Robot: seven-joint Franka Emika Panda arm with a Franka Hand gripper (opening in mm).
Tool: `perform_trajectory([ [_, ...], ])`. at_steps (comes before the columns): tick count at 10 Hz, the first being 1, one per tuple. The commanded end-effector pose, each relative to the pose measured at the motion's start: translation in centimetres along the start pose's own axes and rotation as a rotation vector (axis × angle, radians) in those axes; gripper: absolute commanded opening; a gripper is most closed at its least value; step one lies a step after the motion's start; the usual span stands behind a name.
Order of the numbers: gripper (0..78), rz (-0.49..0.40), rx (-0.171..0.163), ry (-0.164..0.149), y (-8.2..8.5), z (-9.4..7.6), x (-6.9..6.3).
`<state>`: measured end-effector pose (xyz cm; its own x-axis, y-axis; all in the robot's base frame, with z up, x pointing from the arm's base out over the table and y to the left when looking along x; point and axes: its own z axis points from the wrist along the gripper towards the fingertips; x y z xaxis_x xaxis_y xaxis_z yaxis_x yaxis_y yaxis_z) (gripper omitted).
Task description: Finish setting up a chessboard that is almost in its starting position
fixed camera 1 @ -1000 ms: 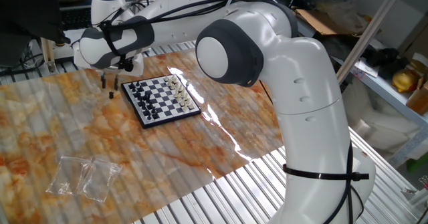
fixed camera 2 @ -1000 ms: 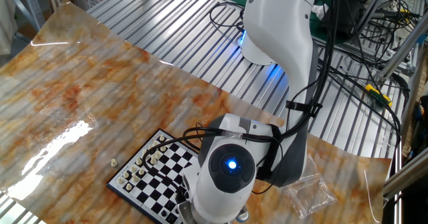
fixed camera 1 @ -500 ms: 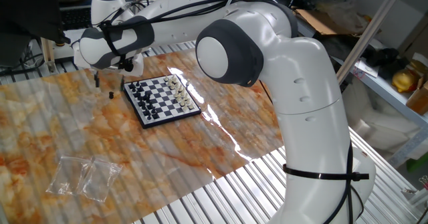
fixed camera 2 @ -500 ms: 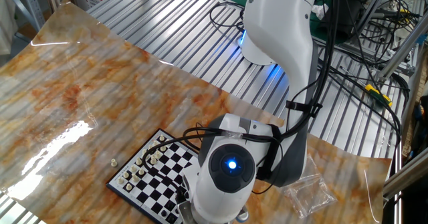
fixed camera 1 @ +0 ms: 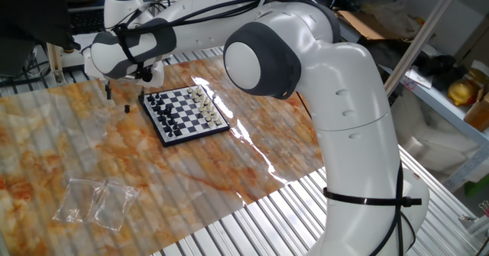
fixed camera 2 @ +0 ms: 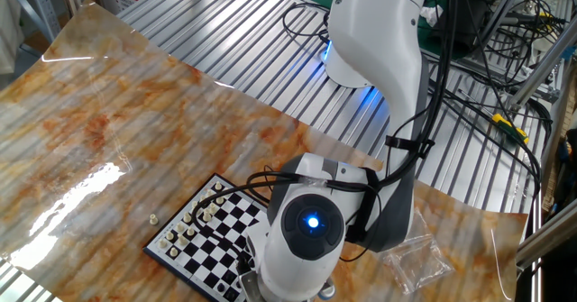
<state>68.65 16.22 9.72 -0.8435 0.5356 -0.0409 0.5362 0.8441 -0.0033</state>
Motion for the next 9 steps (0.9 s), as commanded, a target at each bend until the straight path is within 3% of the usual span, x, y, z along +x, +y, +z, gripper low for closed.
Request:
perform_trajectory([
  [1, 77.5, 0.272, 0.012, -0.009, -0.1, 0.0, 0.0],
  [9, 77.5, 0.424, 0.007, -0.011, -0.2, 1.1, 0.4],
])
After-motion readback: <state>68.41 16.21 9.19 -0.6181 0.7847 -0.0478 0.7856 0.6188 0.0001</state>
